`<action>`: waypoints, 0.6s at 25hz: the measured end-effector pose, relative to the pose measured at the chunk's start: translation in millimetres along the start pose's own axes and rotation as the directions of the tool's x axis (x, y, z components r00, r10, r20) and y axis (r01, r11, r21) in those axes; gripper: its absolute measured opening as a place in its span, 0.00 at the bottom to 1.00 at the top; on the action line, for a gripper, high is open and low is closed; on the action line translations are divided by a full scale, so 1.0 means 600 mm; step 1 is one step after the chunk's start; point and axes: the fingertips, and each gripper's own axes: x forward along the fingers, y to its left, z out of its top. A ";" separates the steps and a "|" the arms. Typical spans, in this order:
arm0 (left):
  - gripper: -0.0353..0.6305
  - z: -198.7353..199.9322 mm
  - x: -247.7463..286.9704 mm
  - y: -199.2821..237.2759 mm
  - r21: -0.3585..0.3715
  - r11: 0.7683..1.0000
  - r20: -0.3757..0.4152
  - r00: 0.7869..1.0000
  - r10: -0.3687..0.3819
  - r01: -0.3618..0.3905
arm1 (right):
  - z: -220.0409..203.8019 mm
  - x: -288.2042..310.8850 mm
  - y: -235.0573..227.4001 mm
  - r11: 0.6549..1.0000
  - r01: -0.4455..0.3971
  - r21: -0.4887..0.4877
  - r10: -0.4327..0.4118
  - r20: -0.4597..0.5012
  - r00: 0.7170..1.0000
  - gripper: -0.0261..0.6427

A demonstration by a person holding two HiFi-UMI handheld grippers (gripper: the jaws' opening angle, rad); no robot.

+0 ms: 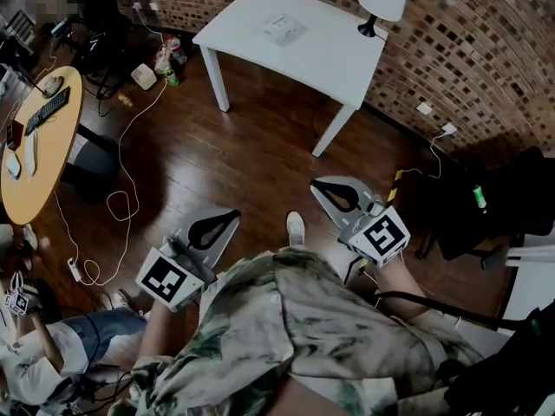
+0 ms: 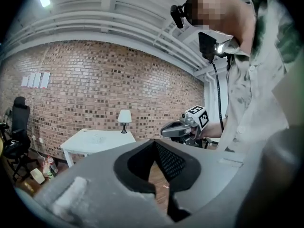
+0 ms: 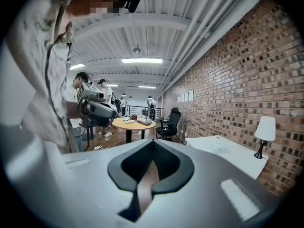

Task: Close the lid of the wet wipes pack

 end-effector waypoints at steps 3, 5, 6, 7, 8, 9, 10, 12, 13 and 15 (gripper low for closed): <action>0.06 -0.021 -0.070 -0.027 -0.005 1.000 0.006 1.000 -0.024 0.024 | 0.003 -0.008 0.075 1.000 0.029 -0.003 -0.029 0.003 1.000 0.04; 0.06 -0.036 -0.106 -0.040 -0.015 0.999 0.013 0.999 -0.043 0.043 | 0.004 -0.014 0.120 0.999 0.050 -0.009 -0.050 -0.003 0.999 0.04; 0.06 -0.044 -0.120 -0.048 -0.020 0.998 0.014 0.998 -0.054 0.054 | 0.006 -0.019 0.142 0.998 0.059 -0.007 -0.059 -0.007 0.998 0.04; 0.06 -0.052 -0.132 -0.058 -0.025 0.998 0.012 0.998 -0.065 0.065 | 0.008 -0.023 0.164 0.998 0.065 0.000 -0.065 -0.010 0.998 0.04; 0.06 -0.059 -0.142 -0.067 -0.028 0.997 0.007 0.997 -0.075 0.075 | 0.010 -0.028 0.186 0.998 0.068 0.010 -0.068 -0.013 0.998 0.04; 0.06 -0.064 -0.150 -0.076 -0.030 0.996 0.001 0.997 -0.083 0.083 | 0.013 -0.034 0.205 0.997 0.069 0.019 -0.069 -0.017 0.997 0.04; 0.06 -0.067 -0.155 -0.084 -0.030 0.995 -0.001 0.996 -0.090 0.090 | 0.016 -0.040 0.221 0.997 0.070 0.022 -0.069 -0.021 0.997 0.04; 0.06 -0.061 -0.162 -0.098 -0.025 0.994 0.011 0.995 -0.102 0.102 | 0.020 -0.052 0.242 0.997 0.072 0.015 -0.071 -0.030 0.997 0.04; 0.06 -0.058 -0.165 -0.105 -0.019 0.994 0.017 0.994 -0.108 0.108 | 0.024 -0.058 0.249 0.997 0.074 0.011 -0.074 -0.030 0.997 0.04; 0.06 -0.056 -0.168 -0.122 -0.010 0.993 0.021 0.993 -0.120 0.121 | 0.030 -0.071 0.259 0.996 0.084 0.006 -0.084 -0.020 0.996 0.04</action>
